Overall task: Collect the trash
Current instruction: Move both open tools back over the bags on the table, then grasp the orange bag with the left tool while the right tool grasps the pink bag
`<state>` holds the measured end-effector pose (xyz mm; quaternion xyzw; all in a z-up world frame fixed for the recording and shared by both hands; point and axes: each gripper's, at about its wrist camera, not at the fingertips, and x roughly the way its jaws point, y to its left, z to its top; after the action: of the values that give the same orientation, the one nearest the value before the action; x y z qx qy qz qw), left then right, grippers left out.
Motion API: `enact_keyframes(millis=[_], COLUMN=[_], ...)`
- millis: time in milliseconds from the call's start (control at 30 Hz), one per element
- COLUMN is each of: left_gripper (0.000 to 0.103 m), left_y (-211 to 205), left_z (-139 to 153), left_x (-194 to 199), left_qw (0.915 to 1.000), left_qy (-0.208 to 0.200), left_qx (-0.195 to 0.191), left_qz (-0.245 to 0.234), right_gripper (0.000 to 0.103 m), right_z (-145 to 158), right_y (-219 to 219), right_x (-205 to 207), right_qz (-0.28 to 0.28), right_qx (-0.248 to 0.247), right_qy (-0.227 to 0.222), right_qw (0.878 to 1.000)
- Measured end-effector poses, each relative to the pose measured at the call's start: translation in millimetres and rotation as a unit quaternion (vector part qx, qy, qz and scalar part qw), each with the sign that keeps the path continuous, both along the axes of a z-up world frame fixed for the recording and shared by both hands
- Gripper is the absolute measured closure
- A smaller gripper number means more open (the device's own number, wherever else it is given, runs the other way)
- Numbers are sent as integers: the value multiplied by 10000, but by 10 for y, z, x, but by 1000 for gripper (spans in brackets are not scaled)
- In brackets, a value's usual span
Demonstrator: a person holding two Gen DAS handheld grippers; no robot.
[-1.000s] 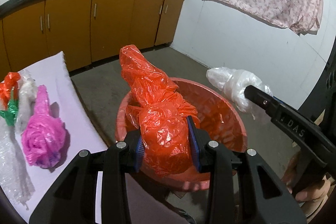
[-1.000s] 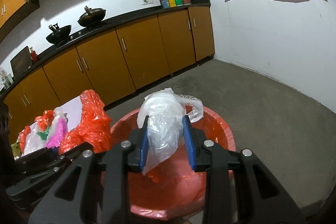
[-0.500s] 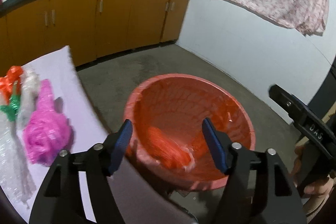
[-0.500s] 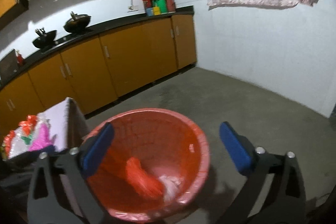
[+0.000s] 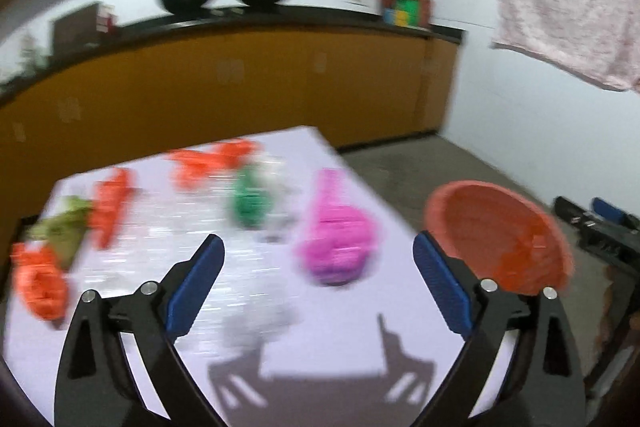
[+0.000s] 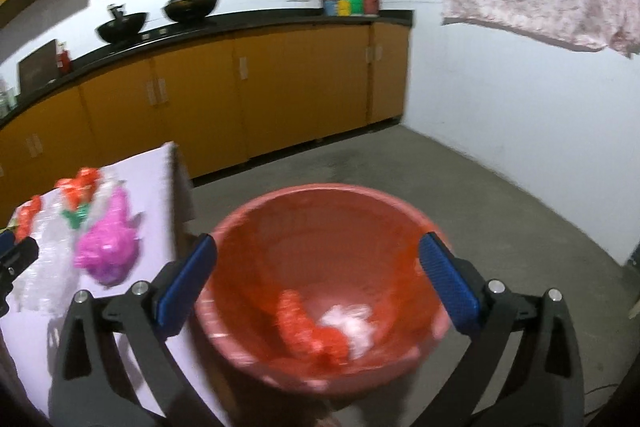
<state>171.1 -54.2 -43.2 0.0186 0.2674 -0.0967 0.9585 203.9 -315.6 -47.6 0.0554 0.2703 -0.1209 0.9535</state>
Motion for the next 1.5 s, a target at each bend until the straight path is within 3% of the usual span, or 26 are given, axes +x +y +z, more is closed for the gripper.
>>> enact_keyframes(millis=[167,267,467,800,1300,1400,1500], left_gripper=[6,6,3,3,3,5,18], left_y=[790,1331,2008,2460,2615,2636,2618], left_z=[-75,-143,-267,-523,-778,-813,-836], left_x=[-35,-14,-36,97,361,388,416], left_qw=[9940,9830,9642,9562,9547,9556,9578], left_qy=[23,169,263,644,1162,1199,1260], left_qx=[216,185,187,-182,-431,-520,-542], left_qz=[1069,1816,2633,2849,2707,2642,2527], right_gripper=[4,4,4,4,5,11,22], right_z=[14,7,-73,-237,-599,-663,-697], right_y=[499,765,1188,1499,1712,1710,1729], right_x=[136,248,487,818,1361,1400,1419], right_qz=[483,745,1178,1341,1226,1289,1384], right_qx=[-81,20,200,537,297,414,452], right_qy=[-13,42,203,503,1060,1145,1205], right_qw=[9988,9972,9926,9882,9863,9842,9820])
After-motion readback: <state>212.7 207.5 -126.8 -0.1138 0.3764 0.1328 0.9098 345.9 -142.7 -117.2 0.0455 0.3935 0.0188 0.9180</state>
